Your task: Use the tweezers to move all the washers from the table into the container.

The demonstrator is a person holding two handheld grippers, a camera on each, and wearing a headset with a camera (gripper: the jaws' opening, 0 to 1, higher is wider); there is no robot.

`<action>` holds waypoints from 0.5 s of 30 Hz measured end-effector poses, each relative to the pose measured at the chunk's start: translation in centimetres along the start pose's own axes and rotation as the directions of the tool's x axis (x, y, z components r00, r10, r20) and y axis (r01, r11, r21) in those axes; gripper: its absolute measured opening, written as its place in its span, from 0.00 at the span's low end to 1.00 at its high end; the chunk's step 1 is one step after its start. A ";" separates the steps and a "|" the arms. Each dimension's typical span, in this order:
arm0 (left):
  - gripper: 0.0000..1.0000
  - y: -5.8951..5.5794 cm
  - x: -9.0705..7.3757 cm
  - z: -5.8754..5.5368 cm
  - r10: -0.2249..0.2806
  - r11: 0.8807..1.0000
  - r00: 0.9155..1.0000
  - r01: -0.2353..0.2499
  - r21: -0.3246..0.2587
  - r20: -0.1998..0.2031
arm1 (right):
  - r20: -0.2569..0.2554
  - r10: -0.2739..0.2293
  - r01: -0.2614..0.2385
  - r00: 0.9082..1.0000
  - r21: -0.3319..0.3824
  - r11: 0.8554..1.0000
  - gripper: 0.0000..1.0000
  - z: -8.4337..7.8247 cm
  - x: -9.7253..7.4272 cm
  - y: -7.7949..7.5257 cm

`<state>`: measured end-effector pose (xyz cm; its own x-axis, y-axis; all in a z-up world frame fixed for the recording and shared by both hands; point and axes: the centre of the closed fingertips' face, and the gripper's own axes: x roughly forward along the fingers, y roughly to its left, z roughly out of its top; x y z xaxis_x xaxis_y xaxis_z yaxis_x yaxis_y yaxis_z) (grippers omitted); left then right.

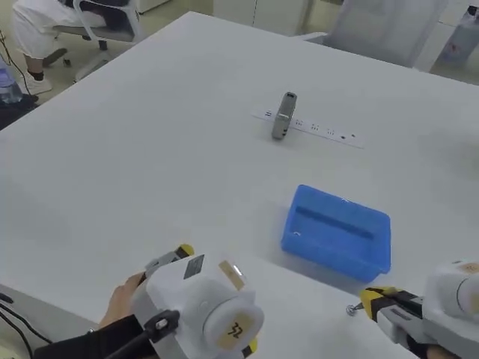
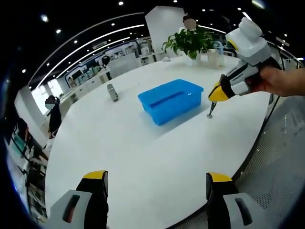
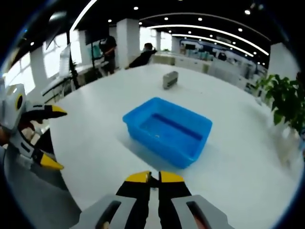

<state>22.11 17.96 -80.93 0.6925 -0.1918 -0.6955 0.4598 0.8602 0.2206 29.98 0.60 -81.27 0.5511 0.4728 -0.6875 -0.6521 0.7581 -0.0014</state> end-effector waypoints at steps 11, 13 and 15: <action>0.86 0.0 0.0 0.0 -0.002 1.000 1.000 0.002 0.000 0.001 | 0.021 -0.004 0.002 1.000 0.081 0.997 0.00 1.0 -0.8 -1.1; 0.86 0.0 0.0 0.0 0.000 1.000 1.000 0.000 0.000 0.000 | 0.027 -0.004 0.002 1.000 0.078 0.997 0.00 1.3 -0.9 -1.2; 0.86 0.0 0.0 0.0 0.001 1.000 1.000 -0.001 -0.001 0.001 | 0.035 -0.003 0.000 0.999 0.074 0.997 0.00 1.8 -1.1 -1.0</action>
<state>22.11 17.98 -80.93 0.6937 -0.1915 -0.6943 0.4586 0.8608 0.2208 30.91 0.10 -79.21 0.5711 0.4861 -0.6615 -0.6113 0.7896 0.0524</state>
